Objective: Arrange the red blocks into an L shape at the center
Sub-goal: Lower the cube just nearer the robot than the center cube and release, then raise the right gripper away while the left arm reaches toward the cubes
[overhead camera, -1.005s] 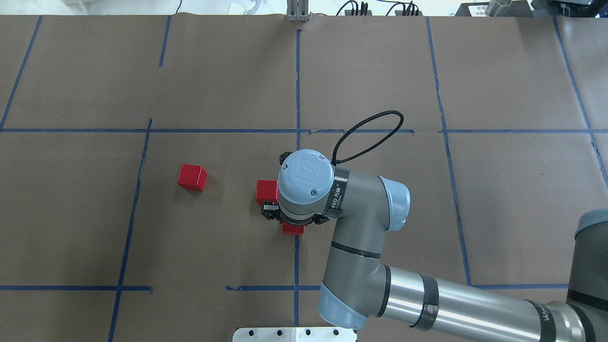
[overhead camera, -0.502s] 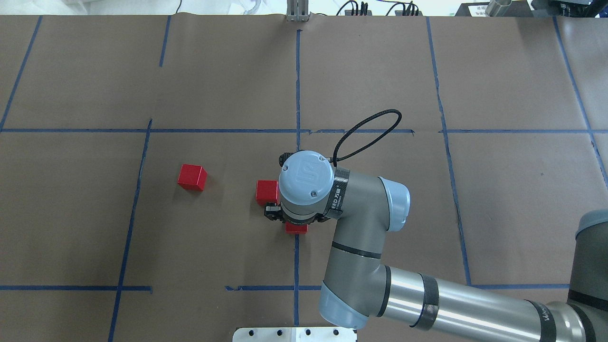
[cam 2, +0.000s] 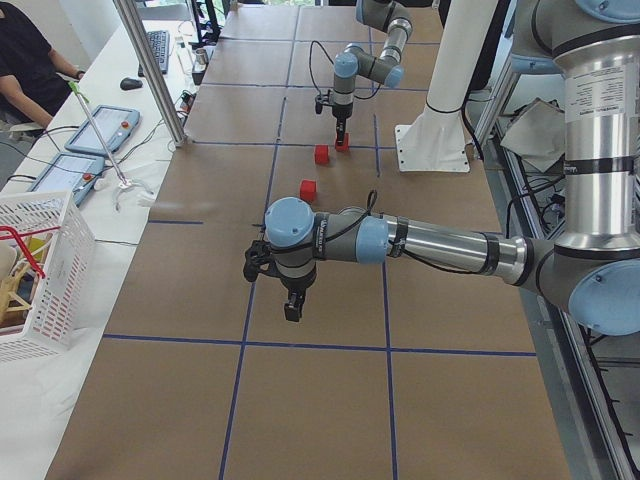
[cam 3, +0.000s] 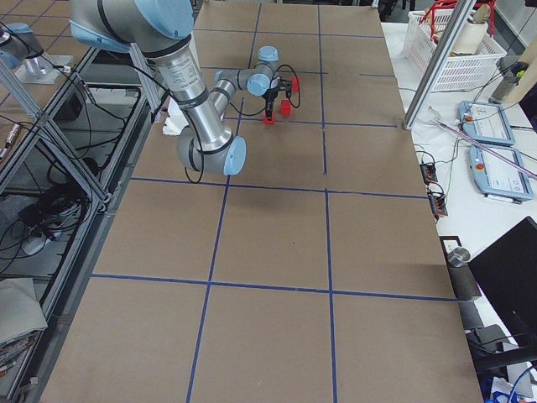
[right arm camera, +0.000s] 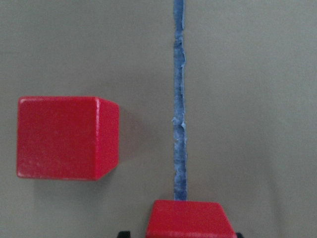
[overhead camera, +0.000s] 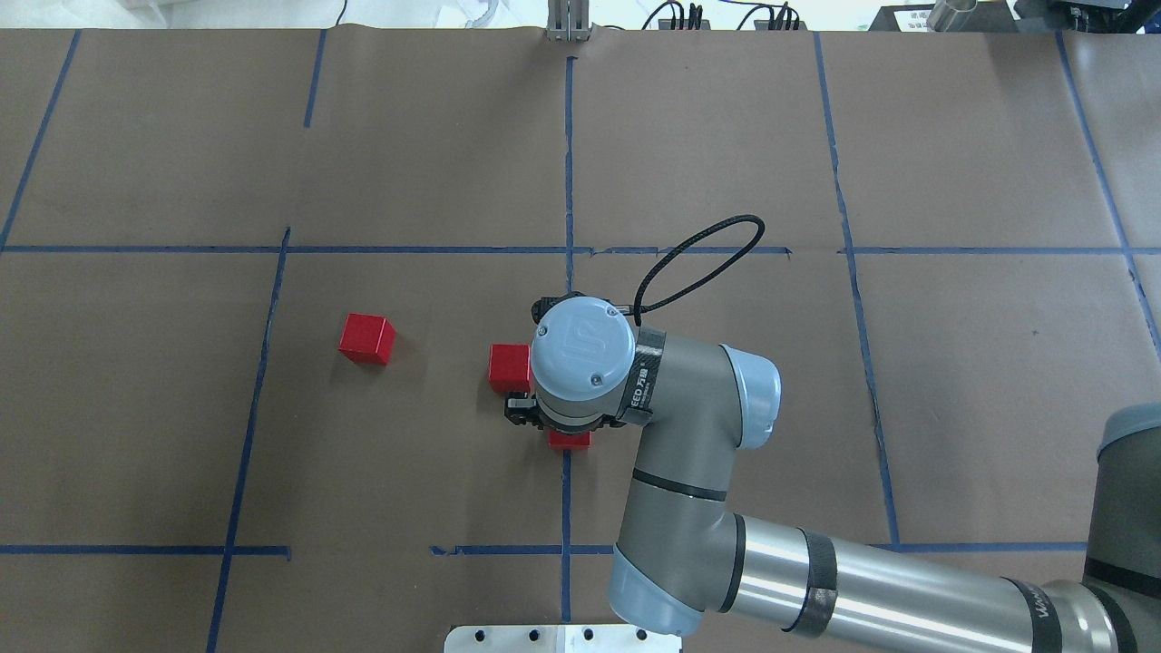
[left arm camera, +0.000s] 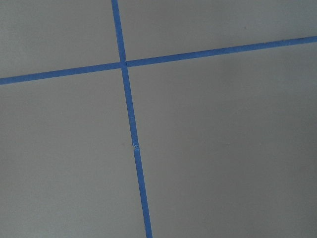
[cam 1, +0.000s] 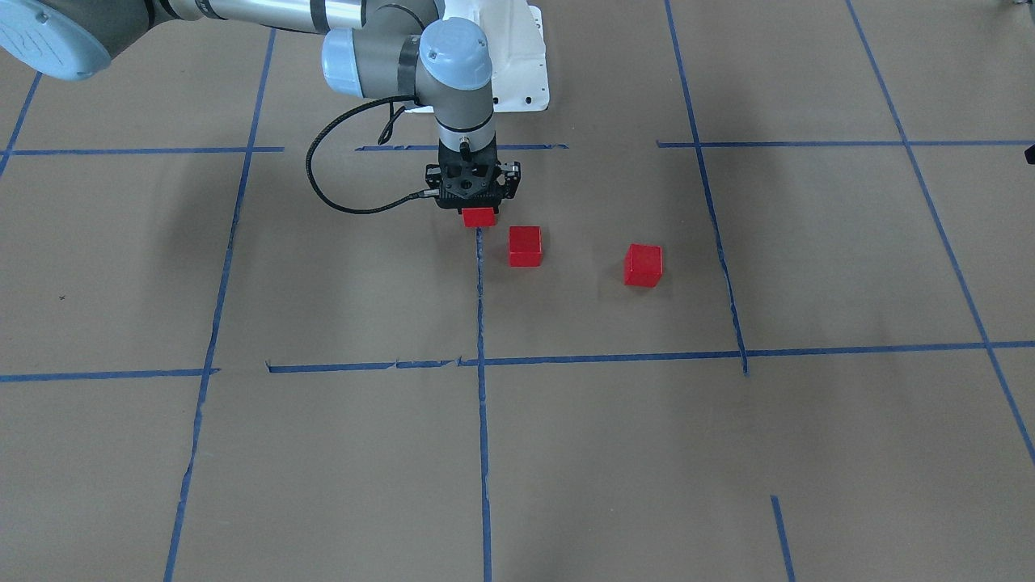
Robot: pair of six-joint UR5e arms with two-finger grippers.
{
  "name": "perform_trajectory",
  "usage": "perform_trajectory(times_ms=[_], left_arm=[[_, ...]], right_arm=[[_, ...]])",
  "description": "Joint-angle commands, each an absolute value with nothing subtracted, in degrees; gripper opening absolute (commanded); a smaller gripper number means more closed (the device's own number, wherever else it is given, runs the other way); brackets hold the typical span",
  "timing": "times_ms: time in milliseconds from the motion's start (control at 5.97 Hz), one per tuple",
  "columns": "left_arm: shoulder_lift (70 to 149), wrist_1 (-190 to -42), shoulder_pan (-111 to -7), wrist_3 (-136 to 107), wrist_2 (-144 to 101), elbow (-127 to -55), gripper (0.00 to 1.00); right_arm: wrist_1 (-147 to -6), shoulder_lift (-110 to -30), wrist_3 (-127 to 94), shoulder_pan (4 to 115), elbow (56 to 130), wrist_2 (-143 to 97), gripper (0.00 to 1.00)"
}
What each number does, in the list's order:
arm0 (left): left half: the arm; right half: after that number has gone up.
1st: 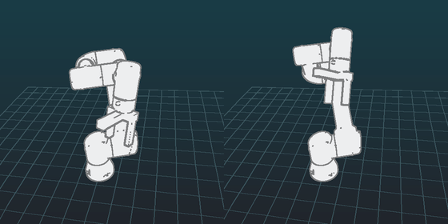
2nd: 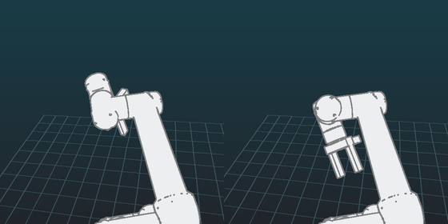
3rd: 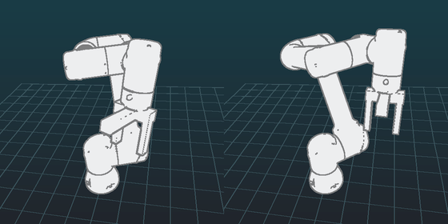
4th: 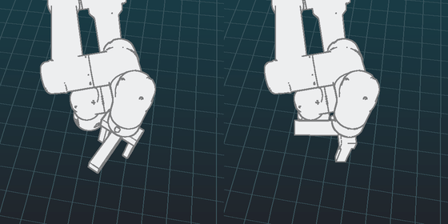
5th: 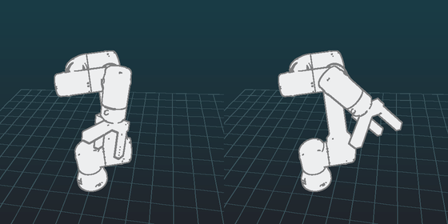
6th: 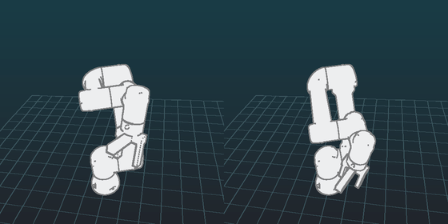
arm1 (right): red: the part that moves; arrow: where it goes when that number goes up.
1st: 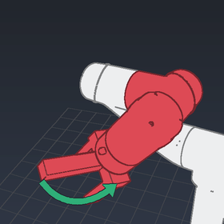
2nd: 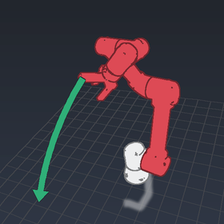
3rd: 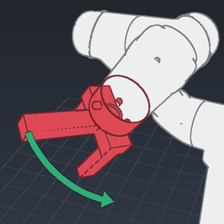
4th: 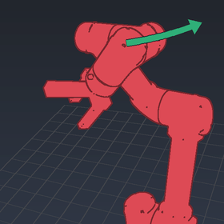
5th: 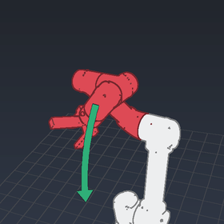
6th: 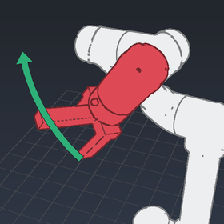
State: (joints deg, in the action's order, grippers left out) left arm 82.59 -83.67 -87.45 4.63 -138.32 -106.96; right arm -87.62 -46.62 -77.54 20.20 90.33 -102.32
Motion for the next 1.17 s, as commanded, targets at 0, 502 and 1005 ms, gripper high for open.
perform_trajectory(times_ms=[0,502,1005], left_arm=[[82.2,-83.6,-87.5,4.6,-138.3,-107.8,1.00],[83.3,-83.8,-86.1,4.1,-139.6,-107.8,1.00],[90.7,-83.8,-75.8,-13.0,-143.6,-113.5,1.00]], right_arm=[[-87.7,-46.4,-77.5,19.9,90.9,-101.2,1.00],[-93.0,-48.6,-77.3,26.3,103.8,-102.1,1.00],[-93.3,-59.1,-71.2,39.5,116.0,-118.4,1.00]])
